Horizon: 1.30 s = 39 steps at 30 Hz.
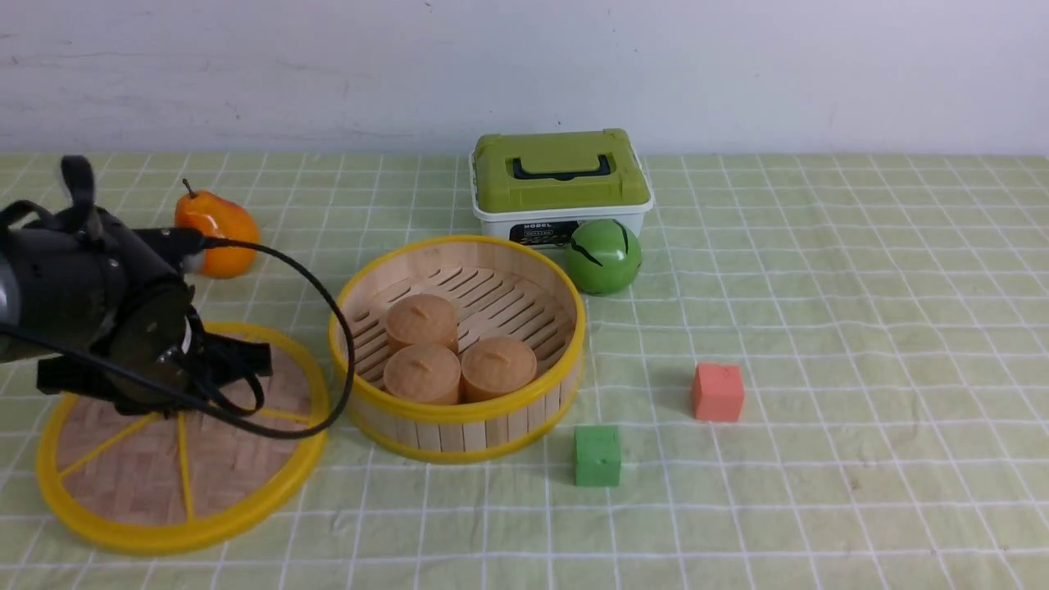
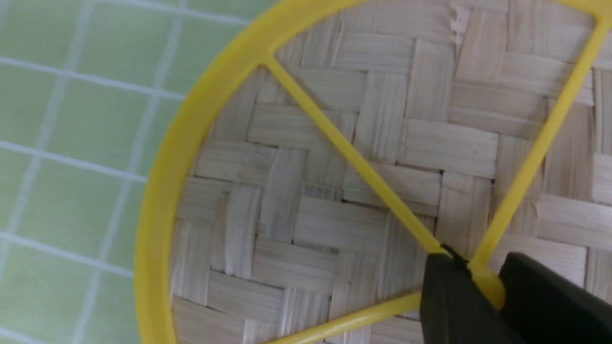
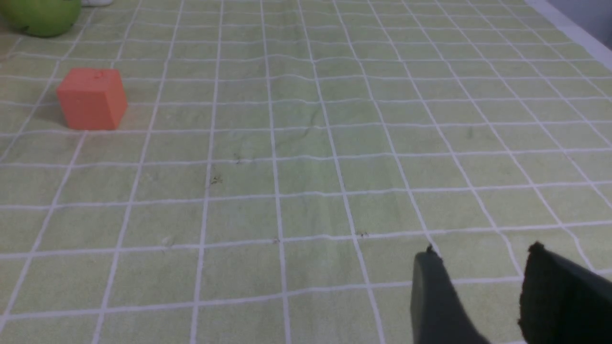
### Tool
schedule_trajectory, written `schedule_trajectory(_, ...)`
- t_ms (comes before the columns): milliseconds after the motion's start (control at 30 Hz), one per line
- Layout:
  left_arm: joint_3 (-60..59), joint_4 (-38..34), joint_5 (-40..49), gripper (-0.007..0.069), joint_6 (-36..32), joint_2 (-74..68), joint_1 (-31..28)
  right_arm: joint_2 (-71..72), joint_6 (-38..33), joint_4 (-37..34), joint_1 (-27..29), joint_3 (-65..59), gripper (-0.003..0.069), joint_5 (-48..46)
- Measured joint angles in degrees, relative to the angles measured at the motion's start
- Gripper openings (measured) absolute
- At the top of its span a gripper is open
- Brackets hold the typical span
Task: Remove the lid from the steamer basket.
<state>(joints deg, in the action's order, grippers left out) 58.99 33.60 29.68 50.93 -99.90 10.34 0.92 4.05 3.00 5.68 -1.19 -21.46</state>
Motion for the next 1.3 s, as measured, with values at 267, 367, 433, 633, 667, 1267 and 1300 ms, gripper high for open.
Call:
schedule_trajectory(267, 0.2, -2.2, -0.4, 0.0316, 0.5, 1.5, 0.0, 0.0, 0.0, 0.0, 0.0, 0.0, 0.0241, 0.0)
schedule_trajectory(367, 1.1, -2.7, 1.7, 0.0365, 1.0, 5.0, 0.0, 0.0, 0.0, 0.0, 0.0, 0.0, 0.0241, 0.0)
schedule_trajectory(433, 1.6, -3.5, 4.3, 0.0373, 0.8, 10.6, 0.0, 0.0, 0.0, 0.0, 0.0, 0.0, 0.0241, 0.0)
schedule_trajectory(633, 1.6, -8.2, 8.3, 0.0335, -4.2, 27.1, 0.0, 0.0, 0.0, 0.0, 0.0, 0.0, 0.0241, 0.0)
schedule_trajectory(667, 1.5, -11.2, 8.8, 0.0298, -8.3, 35.1, 0.0, 0.0, 0.0, 0.0, 0.0, 0.0, 0.0241, 0.0)
schedule_trajectory(1267, -25.2, -49.3, 9.6, -0.0013, -40.7, 83.6, 0.0, 0.0, 0.0, 0.0, 0.0, 0.0, 0.0241, 0.0)
schedule_trajectory(1300, -27.0, -51.2, 11.0, -0.0013, -41.3, 84.5, 0.0, 0.0, 0.0, 0.0, 0.0, 0.0, 0.0241, 0.0)
